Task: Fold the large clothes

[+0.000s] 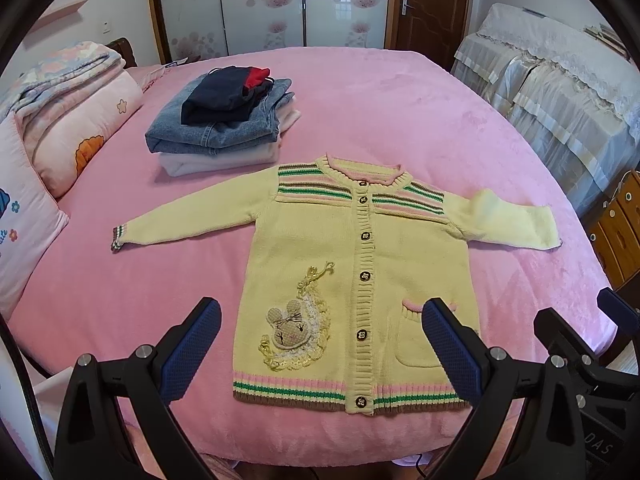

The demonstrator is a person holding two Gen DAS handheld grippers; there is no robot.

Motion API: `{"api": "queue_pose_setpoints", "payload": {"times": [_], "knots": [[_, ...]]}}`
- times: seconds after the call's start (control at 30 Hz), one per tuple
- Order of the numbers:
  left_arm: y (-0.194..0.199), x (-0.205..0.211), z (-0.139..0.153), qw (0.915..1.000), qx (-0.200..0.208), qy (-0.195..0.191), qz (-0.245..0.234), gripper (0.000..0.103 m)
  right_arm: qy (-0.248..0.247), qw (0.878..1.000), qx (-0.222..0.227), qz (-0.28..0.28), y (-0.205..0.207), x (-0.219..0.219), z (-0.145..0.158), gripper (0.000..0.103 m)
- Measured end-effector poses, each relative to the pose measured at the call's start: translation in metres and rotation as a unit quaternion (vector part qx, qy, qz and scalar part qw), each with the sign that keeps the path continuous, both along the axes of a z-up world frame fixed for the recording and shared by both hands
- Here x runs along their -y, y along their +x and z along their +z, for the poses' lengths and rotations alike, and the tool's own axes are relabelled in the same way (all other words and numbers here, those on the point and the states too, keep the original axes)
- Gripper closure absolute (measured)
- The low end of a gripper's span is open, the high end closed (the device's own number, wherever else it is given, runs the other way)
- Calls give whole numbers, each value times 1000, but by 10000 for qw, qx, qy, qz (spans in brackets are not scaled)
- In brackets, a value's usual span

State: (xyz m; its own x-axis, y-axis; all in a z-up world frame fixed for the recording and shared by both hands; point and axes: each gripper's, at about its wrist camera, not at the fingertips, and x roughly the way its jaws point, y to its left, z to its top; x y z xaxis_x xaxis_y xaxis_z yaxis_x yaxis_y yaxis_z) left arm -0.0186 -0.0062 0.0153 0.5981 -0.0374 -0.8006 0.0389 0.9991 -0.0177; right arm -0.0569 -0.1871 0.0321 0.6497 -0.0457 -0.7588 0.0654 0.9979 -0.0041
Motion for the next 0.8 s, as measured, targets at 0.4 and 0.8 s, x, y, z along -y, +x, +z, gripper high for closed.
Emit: {"api": "queue_pose_setpoints", "payload": {"times": [0.4,0.8], "knots": [[-2,5,6,10000,30,47,-24,3,58,10000,28,-28,1,8,2,3],[3,6,3,10000,-23,65,-49,3,120,9999,29,-28,6,12,1,3]]}}
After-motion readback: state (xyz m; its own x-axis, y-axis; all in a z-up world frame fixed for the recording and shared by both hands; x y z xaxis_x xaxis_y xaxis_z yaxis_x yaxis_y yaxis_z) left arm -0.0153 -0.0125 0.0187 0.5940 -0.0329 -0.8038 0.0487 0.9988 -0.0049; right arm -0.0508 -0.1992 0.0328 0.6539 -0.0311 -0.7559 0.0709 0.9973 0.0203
